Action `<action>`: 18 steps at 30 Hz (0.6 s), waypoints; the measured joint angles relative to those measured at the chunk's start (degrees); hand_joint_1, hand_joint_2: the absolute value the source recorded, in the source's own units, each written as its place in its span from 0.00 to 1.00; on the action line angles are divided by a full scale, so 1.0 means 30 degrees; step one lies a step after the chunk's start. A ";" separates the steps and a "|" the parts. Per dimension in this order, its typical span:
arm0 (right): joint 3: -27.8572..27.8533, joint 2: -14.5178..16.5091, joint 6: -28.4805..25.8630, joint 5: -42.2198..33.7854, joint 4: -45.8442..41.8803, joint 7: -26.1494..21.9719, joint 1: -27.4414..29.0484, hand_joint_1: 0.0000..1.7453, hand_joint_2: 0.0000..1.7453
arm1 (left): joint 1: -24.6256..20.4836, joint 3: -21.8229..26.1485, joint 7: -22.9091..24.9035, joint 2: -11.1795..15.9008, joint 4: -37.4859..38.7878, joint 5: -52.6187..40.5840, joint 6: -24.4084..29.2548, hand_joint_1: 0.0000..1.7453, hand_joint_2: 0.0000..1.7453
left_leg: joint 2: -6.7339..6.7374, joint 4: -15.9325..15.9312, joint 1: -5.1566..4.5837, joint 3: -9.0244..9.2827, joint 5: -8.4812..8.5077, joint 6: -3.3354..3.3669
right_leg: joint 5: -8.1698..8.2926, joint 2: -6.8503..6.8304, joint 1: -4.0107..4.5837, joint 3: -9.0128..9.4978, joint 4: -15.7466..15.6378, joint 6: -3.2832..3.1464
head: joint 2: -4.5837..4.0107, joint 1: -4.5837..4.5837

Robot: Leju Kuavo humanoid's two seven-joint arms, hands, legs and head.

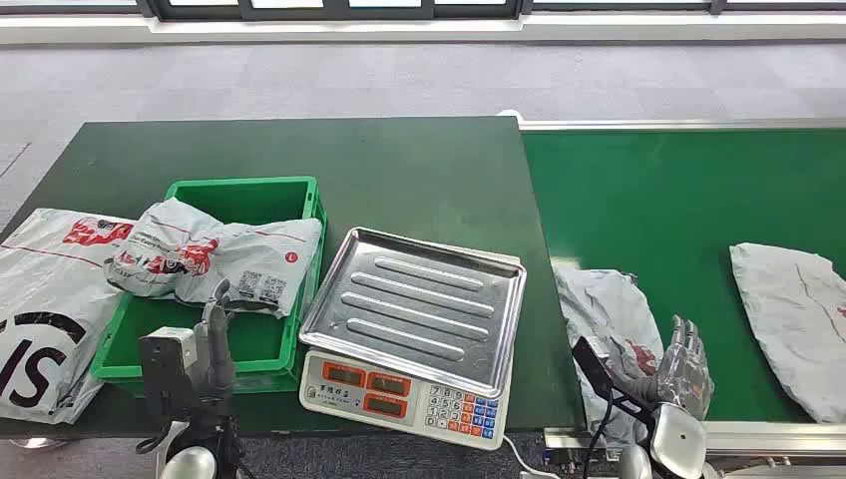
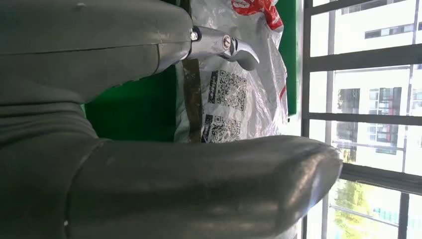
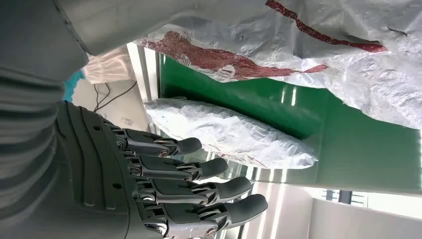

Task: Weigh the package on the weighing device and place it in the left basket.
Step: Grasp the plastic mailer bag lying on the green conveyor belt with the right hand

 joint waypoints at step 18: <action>0.0093 0.0096 0.3157 -0.0889 0.4433 -0.0652 -0.0568 0.00 1.00 | -0.0454 -0.0026 0.0031 0.0079 0.0674 0.0204 -0.0605 0.00 0.00 | 0.0114 -0.0004 0.0007 0.0137 -0.0089 0.0009 | -0.0052 0.0137 0.0012 0.0130 -0.0014 0.0006 | 0.0000 -0.0002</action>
